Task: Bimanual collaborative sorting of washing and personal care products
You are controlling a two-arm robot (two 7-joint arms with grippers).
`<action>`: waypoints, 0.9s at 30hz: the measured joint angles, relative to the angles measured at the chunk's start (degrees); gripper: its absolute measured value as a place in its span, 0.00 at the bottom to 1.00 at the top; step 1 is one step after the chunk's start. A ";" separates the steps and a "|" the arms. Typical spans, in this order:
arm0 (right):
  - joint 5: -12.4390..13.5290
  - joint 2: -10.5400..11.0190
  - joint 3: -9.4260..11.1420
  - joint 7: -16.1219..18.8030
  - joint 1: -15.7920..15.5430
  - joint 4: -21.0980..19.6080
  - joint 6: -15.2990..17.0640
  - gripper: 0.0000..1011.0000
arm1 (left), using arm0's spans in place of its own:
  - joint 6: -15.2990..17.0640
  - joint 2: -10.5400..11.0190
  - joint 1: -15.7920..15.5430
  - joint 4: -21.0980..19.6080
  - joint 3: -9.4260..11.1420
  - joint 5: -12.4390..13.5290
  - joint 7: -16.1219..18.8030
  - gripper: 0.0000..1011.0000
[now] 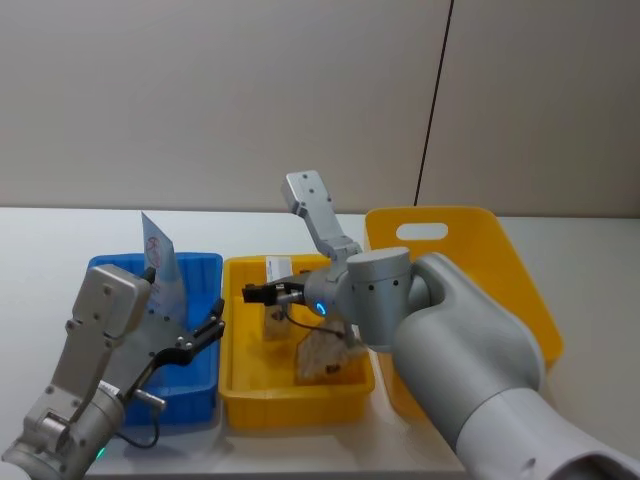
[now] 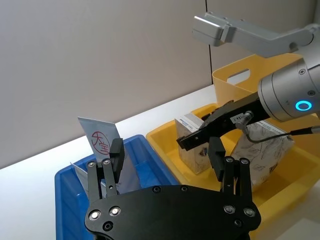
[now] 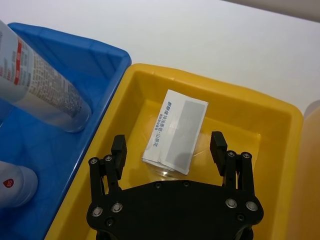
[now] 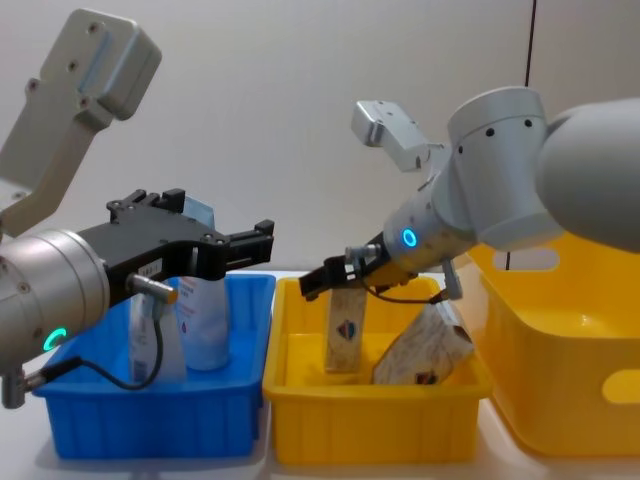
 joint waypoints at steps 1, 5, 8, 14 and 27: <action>-0.04 -0.12 0.03 0.02 0.16 0.53 -0.17 0.99 | 0.00 0.00 0.00 0.00 0.00 0.00 0.00 0.99; -0.25 -0.58 0.13 0.18 0.86 2.41 -1.00 0.99 | 0.00 0.00 0.00 0.00 0.00 0.00 0.00 0.99; -0.30 -0.75 0.17 0.24 1.12 3.13 -1.29 0.99 | 0.00 0.00 0.00 0.00 0.00 0.00 0.00 0.99; -0.38 -1.08 0.25 0.38 1.63 4.48 -1.95 0.90 | 0.00 0.00 0.00 0.00 0.00 0.00 0.00 0.99; -0.50 -1.43 0.33 0.47 2.11 5.86 -2.60 0.49 | 0.00 0.00 0.00 0.00 0.00 0.00 0.00 0.99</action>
